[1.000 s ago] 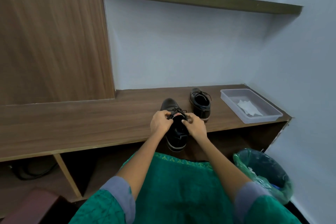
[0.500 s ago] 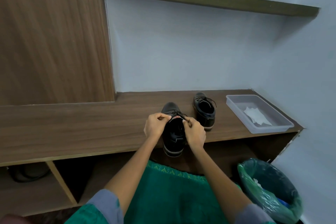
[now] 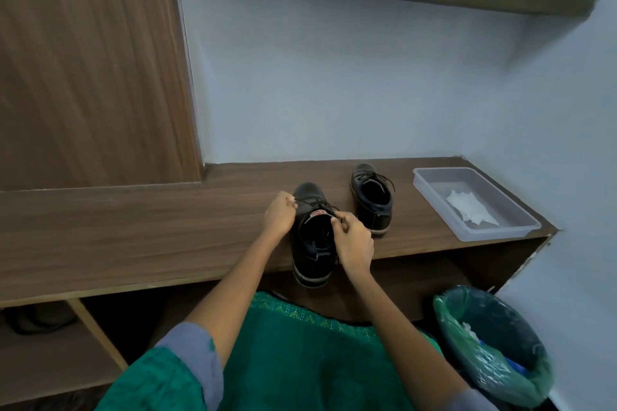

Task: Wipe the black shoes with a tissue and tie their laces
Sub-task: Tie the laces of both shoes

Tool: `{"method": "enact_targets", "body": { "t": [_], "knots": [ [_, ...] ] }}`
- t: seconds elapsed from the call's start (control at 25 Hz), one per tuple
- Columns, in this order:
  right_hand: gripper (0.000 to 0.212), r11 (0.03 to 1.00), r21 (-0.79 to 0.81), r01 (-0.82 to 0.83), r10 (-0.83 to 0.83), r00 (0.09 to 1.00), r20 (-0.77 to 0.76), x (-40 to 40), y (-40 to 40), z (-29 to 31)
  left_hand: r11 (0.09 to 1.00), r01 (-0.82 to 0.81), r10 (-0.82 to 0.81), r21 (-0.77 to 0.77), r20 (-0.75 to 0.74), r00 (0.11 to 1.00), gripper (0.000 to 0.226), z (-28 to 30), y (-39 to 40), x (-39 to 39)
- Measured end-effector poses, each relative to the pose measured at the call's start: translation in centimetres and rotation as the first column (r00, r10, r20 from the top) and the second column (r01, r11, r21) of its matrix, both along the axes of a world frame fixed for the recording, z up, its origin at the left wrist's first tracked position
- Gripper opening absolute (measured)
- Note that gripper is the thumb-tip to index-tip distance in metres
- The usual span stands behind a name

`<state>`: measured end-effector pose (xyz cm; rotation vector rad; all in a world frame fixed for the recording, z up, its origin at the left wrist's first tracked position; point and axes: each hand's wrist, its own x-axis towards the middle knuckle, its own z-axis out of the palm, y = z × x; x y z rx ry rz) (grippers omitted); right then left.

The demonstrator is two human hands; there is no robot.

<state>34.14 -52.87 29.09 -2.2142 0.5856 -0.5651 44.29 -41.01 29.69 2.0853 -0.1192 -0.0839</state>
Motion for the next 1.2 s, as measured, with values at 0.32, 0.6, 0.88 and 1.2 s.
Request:
{"method": "enact_targets", "body": {
  "t": [0.32, 0.6, 0.88, 1.2],
  "knots": [
    [0.027, 0.990, 0.134, -0.044, 0.045, 0.999, -0.011, -0.1, 0.0, 0.4, 0.335, -0.412, 0.039, -0.847, -0.425, 0.905, 0.025, 0.0, 1.3, -1.8],
    [0.045, 0.764, 0.646, -0.003, -0.004, 1.000, 0.009, 3.4, -0.8, 1.1, 0.976, 0.214, -0.219, 0.049, 0.228, 0.949, 0.018, 0.0, 1.0, -0.9],
    [0.020, 0.686, 0.724, 0.079, -0.132, 0.991, 0.017, 4.5, -1.4, 1.1, 0.811, 0.121, -0.441, 0.573, 0.461, 0.770, 0.022, 2.2, 3.2, -0.5],
    [0.014, 0.586, 0.801, -0.125, -0.005, 0.987, 0.158, 4.2, -1.9, 4.5, 0.785, 0.323, -0.470, 0.529, 0.168, 0.867, 0.038, 4.6, 3.4, 0.7]
  ]
}}
